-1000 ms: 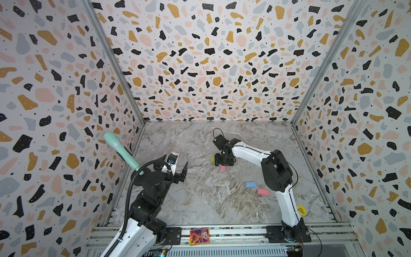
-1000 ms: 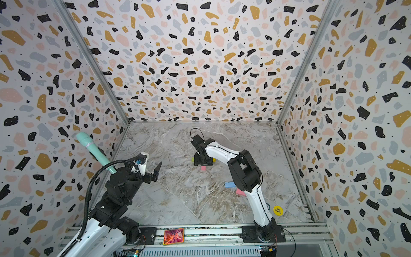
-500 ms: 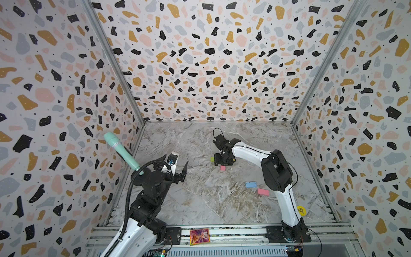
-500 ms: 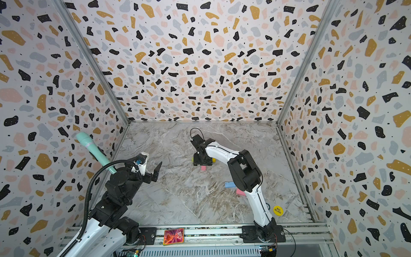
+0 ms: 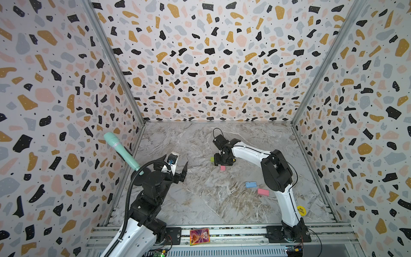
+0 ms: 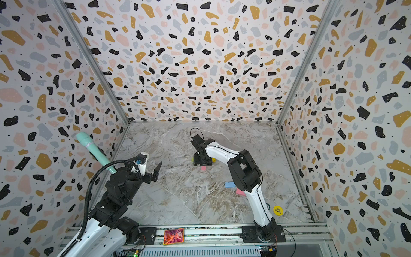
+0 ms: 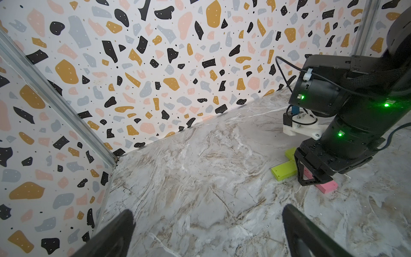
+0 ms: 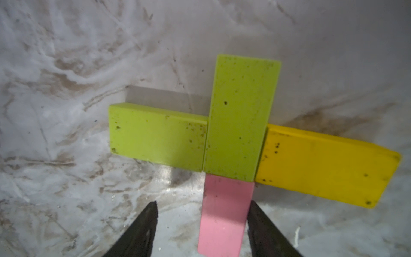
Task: Assemble the letter t with building blocks
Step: Adjust the building block at the center of the board.
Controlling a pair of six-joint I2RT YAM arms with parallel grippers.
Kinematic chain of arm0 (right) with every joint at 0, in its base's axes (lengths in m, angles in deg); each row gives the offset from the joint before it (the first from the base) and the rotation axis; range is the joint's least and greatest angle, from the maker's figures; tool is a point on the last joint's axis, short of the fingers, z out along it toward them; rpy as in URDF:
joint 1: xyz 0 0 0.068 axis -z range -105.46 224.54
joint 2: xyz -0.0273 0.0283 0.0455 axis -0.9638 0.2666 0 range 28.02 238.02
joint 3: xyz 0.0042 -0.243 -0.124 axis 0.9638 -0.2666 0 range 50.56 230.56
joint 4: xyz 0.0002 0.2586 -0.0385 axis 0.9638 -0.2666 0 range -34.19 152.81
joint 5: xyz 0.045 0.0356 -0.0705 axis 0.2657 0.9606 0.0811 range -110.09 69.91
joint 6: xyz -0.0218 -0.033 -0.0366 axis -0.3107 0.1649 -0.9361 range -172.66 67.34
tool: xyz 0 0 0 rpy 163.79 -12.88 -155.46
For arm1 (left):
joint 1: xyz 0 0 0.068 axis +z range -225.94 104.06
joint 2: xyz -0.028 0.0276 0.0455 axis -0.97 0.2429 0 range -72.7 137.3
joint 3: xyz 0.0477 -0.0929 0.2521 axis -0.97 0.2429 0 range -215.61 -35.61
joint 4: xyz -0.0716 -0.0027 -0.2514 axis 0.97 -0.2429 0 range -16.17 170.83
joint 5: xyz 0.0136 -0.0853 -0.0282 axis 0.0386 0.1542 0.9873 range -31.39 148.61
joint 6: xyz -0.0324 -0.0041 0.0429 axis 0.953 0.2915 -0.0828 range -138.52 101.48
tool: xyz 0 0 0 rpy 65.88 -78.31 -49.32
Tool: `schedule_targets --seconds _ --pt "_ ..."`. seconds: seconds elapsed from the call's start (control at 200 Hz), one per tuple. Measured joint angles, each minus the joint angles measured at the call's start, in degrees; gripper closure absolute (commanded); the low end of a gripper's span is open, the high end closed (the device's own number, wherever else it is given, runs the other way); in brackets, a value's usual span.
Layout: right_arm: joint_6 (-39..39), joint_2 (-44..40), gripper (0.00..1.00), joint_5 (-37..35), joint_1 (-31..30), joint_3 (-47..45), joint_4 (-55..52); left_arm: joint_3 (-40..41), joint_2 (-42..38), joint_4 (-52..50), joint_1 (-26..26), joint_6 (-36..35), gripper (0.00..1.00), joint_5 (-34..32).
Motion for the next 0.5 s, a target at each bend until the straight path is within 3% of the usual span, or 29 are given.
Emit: schedule_targets --seconds 0.501 --pt "0.0 0.0 0.35 0.5 -0.1 -1.1 0.1 0.0 0.0 0.0 0.0 0.0 0.01 0.0"
